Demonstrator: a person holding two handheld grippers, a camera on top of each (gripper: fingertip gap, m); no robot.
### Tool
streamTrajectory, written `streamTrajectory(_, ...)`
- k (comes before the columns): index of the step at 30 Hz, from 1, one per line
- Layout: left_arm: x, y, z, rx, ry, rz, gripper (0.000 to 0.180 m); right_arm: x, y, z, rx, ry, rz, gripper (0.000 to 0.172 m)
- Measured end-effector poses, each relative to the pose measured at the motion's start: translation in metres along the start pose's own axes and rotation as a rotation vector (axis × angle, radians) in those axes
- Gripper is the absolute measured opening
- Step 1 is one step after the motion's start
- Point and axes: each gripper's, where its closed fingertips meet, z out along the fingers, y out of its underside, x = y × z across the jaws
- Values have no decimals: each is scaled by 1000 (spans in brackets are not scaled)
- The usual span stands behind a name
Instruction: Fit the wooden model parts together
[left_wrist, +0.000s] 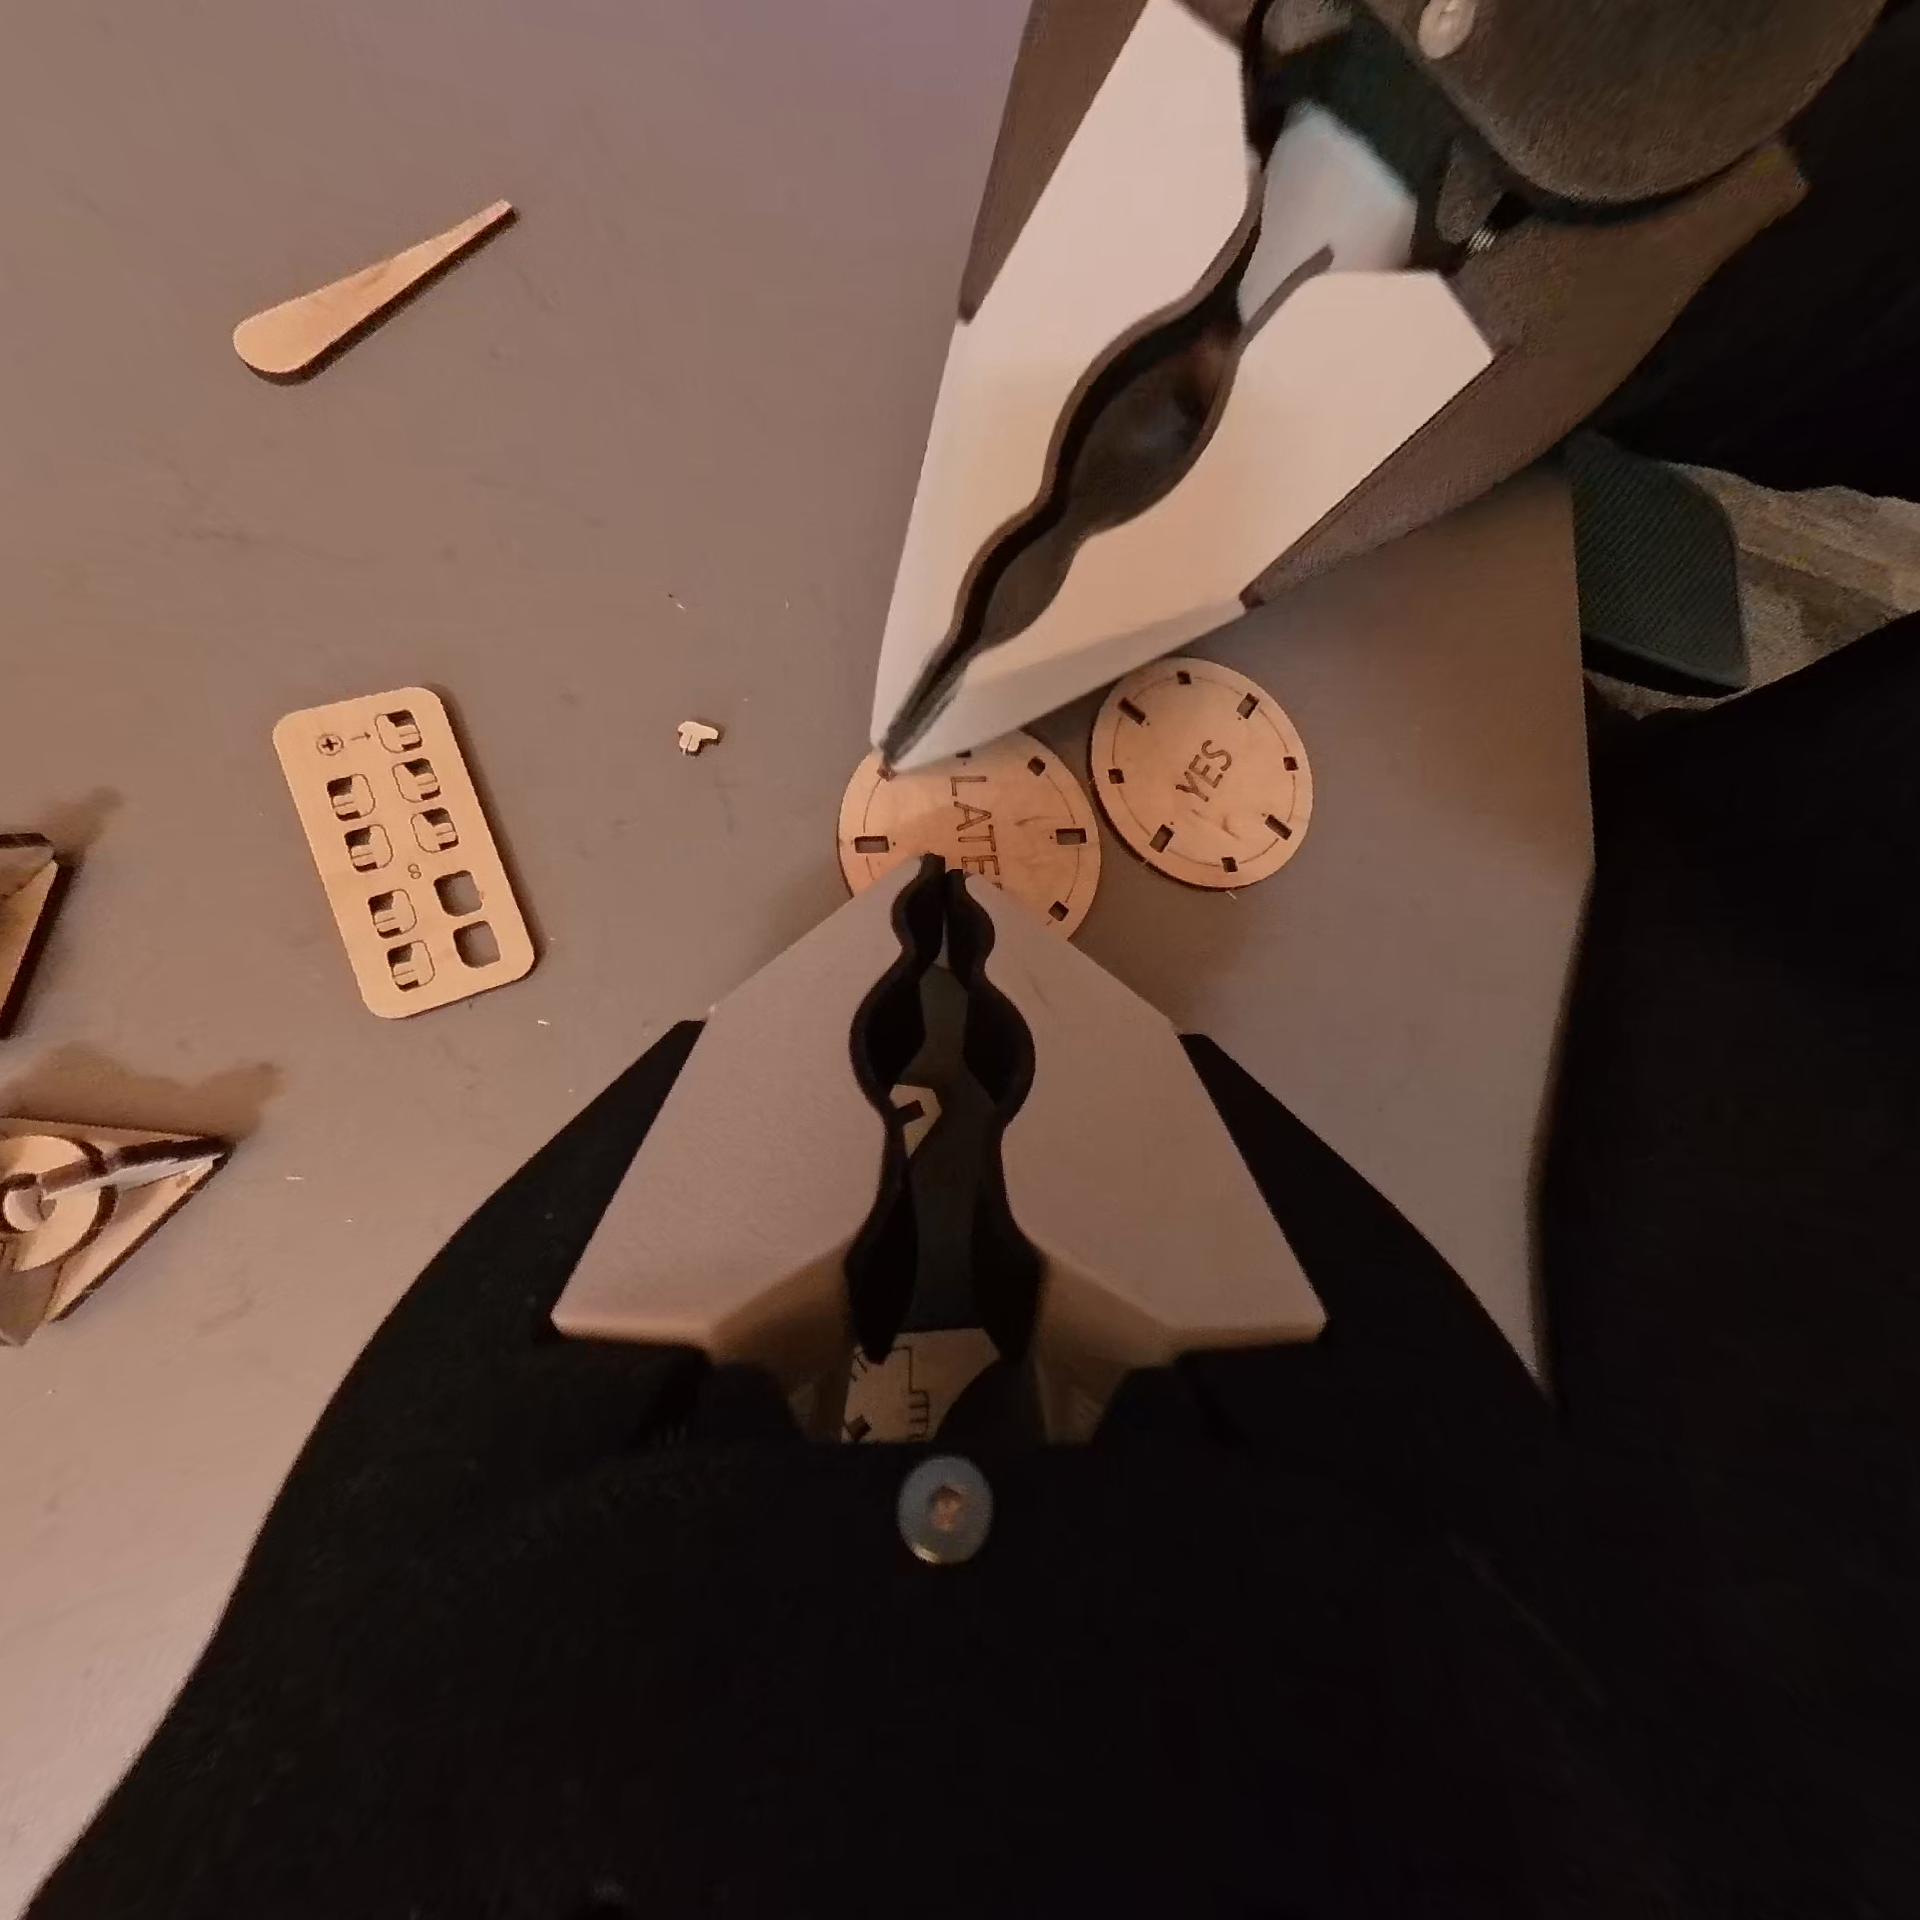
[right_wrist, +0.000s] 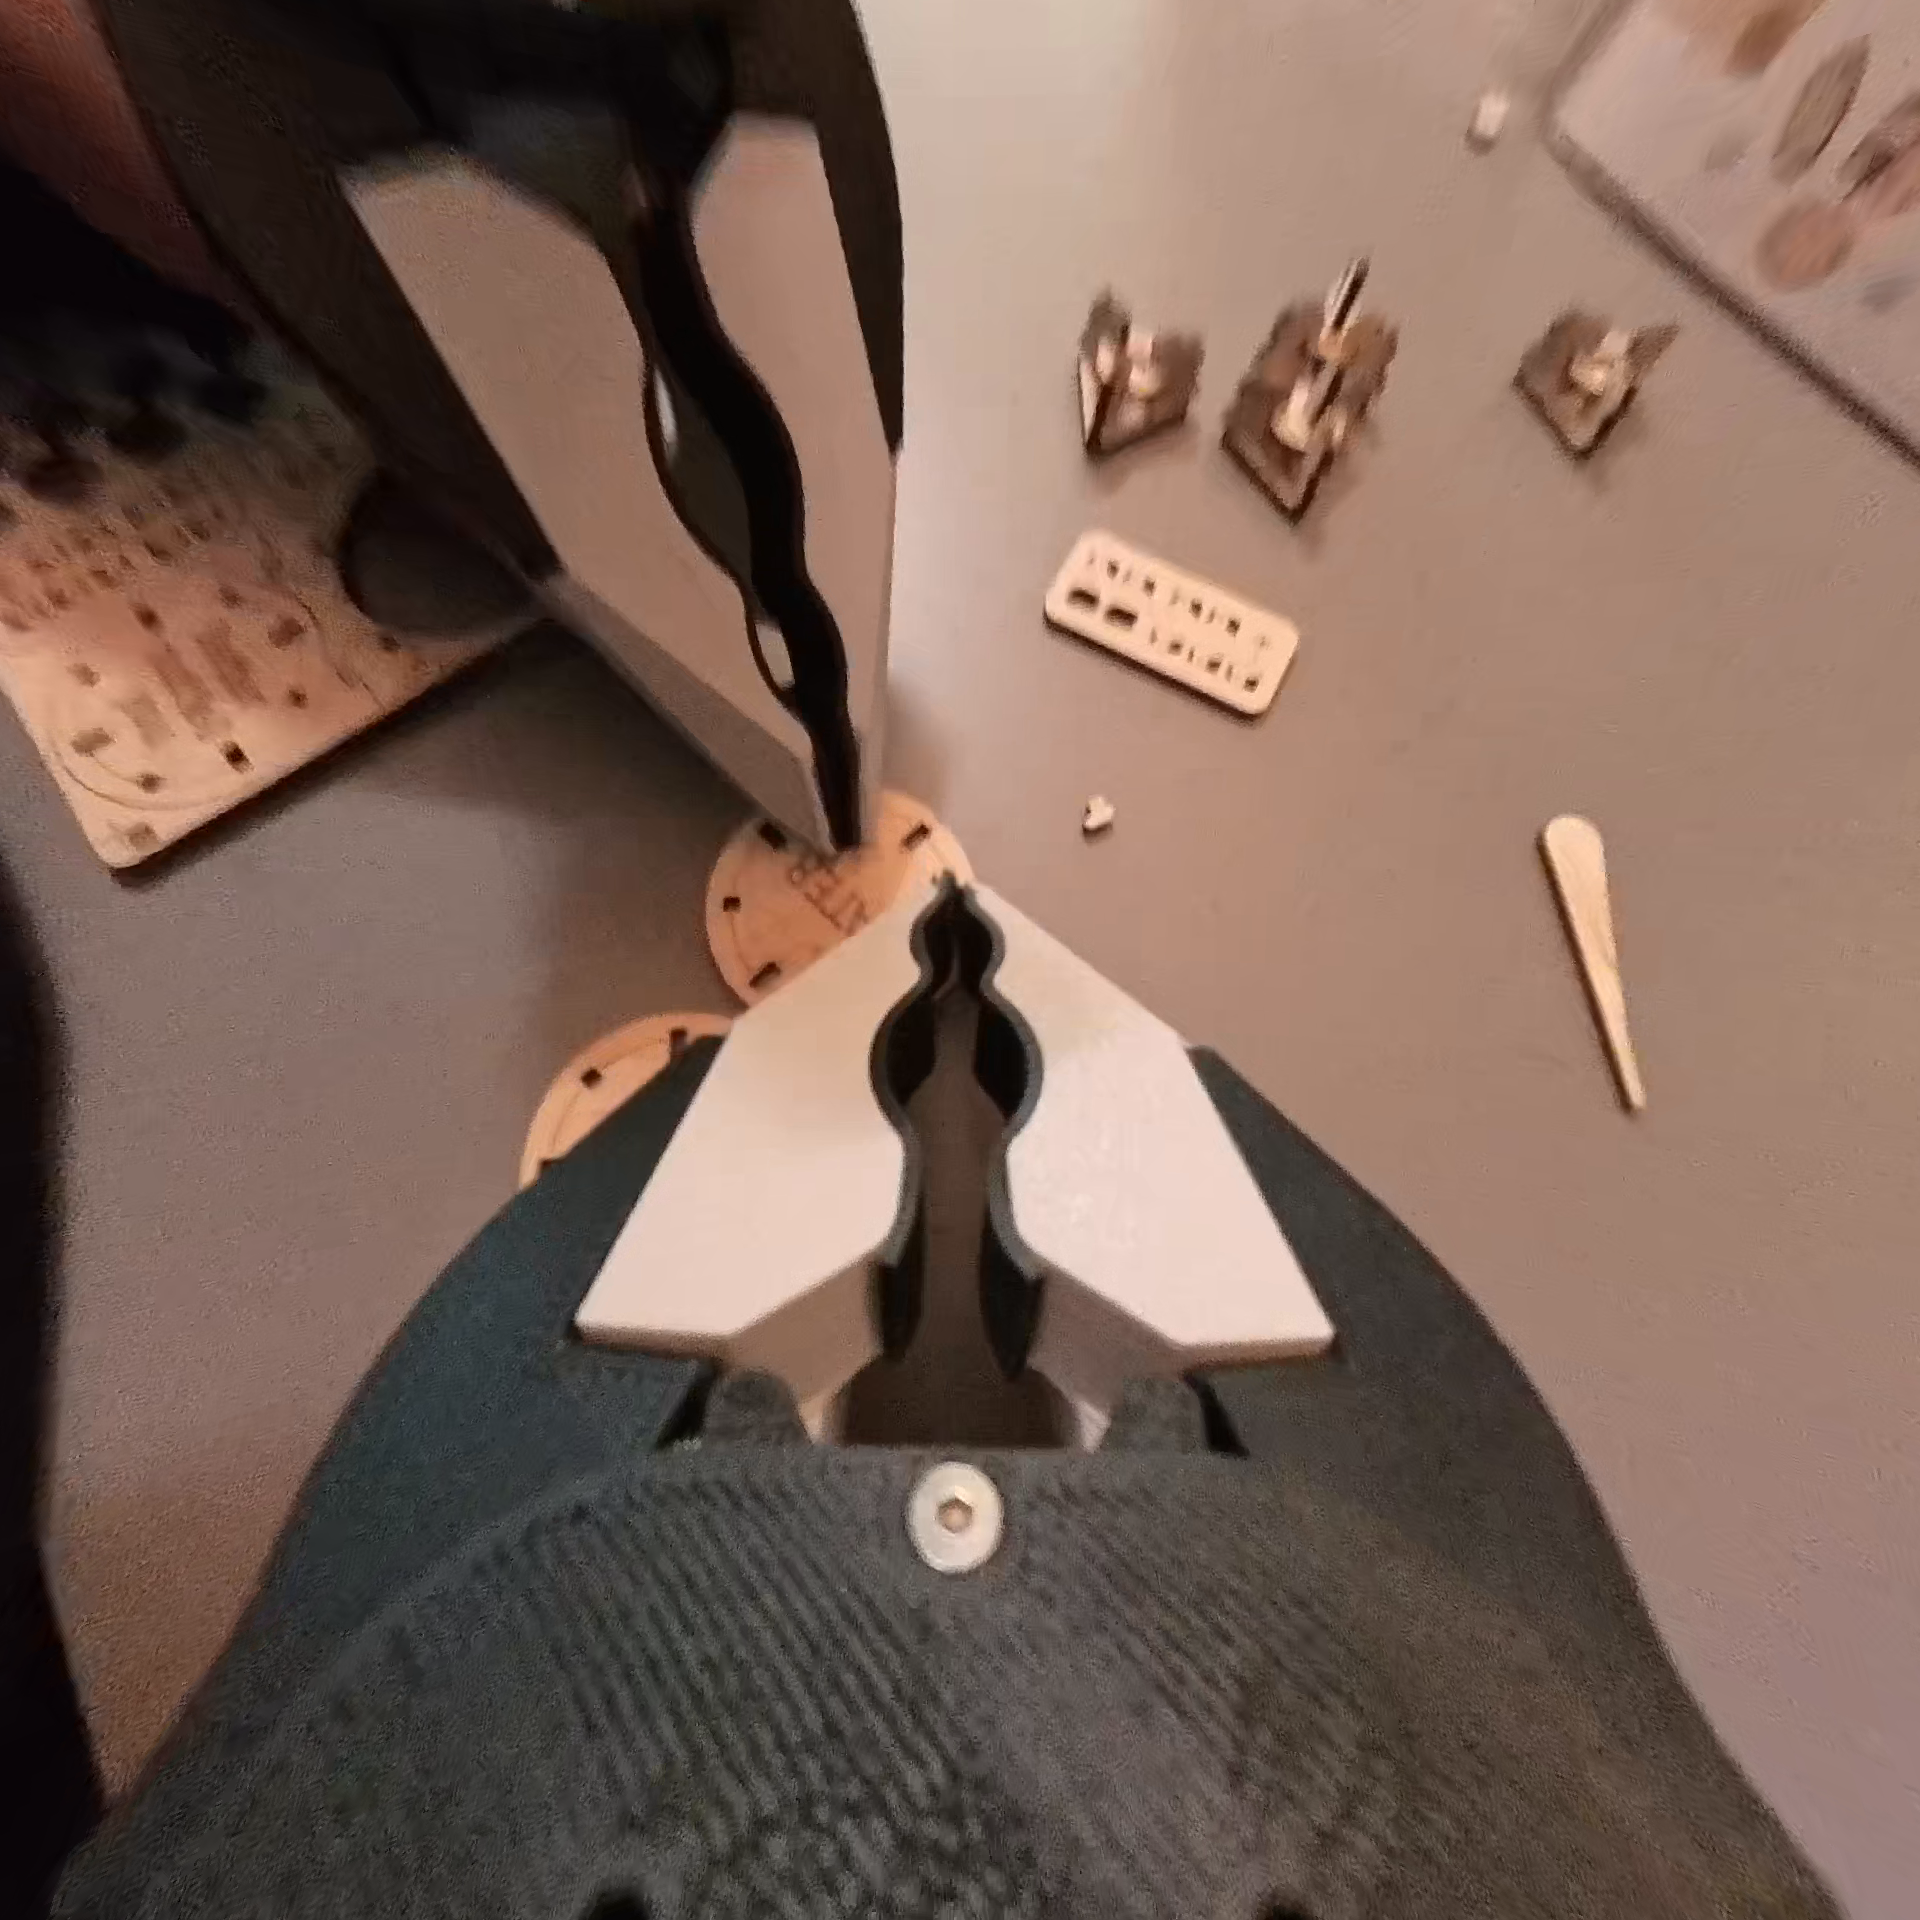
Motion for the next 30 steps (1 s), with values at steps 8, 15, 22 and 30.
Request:
streamTrajectory(8, 0, 0, 0, 0, 2, -2, 0, 20, -15, -10, 76, 75, 2, 0)
streamTrajectory(15, -1, 0, 0, 0, -1, -3, 0, 32, -10, 7, 40, 38, 91, 7)
streamTrajectory(22, -4, 0, 0, 5, 1, -31, 0, 31, -10, 21, -15, -38, 118, 12)
streamTrajectory(30, -13, -16, -12, 125, -8, -104, 2, 29, -29, 7, 105, -14, 43, 3)
